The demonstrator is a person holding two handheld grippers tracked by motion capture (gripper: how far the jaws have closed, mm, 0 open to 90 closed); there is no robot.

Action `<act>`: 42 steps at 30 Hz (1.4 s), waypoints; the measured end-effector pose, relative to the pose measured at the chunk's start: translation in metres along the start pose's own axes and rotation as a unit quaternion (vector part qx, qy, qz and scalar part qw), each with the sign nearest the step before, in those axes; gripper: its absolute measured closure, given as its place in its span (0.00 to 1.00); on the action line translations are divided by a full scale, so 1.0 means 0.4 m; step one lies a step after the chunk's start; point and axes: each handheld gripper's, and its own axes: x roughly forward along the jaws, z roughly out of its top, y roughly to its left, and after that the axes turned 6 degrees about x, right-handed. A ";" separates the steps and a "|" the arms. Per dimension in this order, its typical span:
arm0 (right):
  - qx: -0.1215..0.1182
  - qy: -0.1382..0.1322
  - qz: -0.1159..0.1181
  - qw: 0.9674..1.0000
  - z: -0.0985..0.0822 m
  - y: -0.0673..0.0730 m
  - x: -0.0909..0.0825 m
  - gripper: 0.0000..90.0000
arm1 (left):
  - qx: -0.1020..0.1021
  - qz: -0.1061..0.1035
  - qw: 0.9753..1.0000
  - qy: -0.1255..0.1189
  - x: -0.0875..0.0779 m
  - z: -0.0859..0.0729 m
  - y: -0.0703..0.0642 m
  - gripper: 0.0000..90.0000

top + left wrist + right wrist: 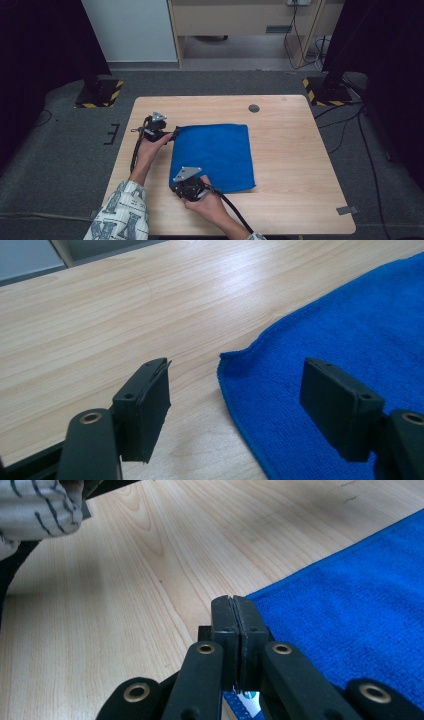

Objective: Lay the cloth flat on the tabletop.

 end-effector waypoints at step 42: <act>0.014 0.001 -0.001 1.000 -0.028 -0.022 -0.020 0.99 | -0.005 -0.021 1.000 0.016 0.123 -0.030 0.007 0.56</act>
